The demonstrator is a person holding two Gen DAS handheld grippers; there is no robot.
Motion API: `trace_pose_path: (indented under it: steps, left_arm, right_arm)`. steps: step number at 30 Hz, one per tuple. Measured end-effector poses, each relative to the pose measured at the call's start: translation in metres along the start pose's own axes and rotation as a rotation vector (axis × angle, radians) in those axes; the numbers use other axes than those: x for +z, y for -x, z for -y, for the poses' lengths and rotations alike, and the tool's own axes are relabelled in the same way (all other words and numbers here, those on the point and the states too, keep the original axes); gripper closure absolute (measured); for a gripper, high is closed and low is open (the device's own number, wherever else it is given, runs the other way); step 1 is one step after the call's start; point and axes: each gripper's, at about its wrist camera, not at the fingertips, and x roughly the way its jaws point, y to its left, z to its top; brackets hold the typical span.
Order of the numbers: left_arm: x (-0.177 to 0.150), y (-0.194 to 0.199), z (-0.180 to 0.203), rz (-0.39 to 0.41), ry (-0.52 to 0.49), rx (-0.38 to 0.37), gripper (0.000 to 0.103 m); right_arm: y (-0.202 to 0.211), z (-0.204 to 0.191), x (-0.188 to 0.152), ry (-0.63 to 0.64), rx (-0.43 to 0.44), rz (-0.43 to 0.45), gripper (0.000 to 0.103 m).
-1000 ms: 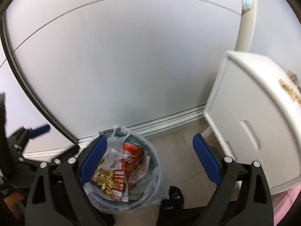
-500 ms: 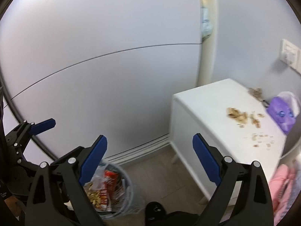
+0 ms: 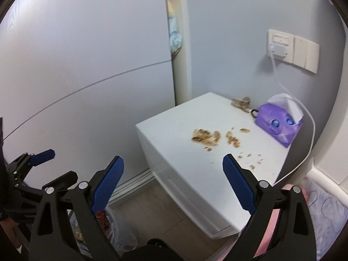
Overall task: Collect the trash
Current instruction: 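Move both tools back toward the cabinet top, then lower the left tool onto a whole peanut shell and close it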
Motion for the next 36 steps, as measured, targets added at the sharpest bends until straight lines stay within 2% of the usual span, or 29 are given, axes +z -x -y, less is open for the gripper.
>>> trace_pose_path:
  steps: [1,2,5,8,15,20,24,29,36]
  left_arm:
    - [0.003,-0.005,0.006,-0.003,0.001,-0.019,0.006]
    - [0.006,-0.009,0.009,-0.009,0.003,-0.036,0.006]
    - [0.012,-0.024,0.022,-0.022,0.006,-0.09,0.006]
    - [0.015,-0.036,0.032,-0.026,0.005,-0.157,0.006]
    - [0.029,-0.063,0.067,-0.047,-0.073,-0.228,0.006]
    - [0.041,-0.084,0.084,-0.048,-0.13,-0.234,0.006]
    - [0.05,-0.102,0.087,-0.061,-0.129,-0.242,0.006]
    - [0.059,-0.126,0.092,-0.076,-0.131,-0.244,0.006]
    - [0.067,-0.162,0.092,-0.088,-0.15,-0.24,0.006]
  right_arm:
    - [0.002,0.005,0.0,-0.002,-0.002,0.013,0.013]
    - [0.005,0.013,0.0,-0.001,-0.004,0.027,0.006]
    - [0.009,0.033,-0.001,-0.005,-0.029,0.039,0.006]
    - [0.003,0.05,-0.003,-0.005,-0.039,-0.001,0.006]
    - [-0.001,0.071,-0.001,0.039,-0.081,0.005,0.006]
    - [-0.016,0.086,0.004,0.027,-0.12,-0.007,0.006]
    - [-0.032,0.094,0.01,0.028,-0.121,-0.024,0.006]
    - [-0.062,0.112,0.012,-0.018,-0.134,-0.087,0.006]
    - [-0.093,0.124,0.021,-0.036,-0.134,-0.088,0.006]
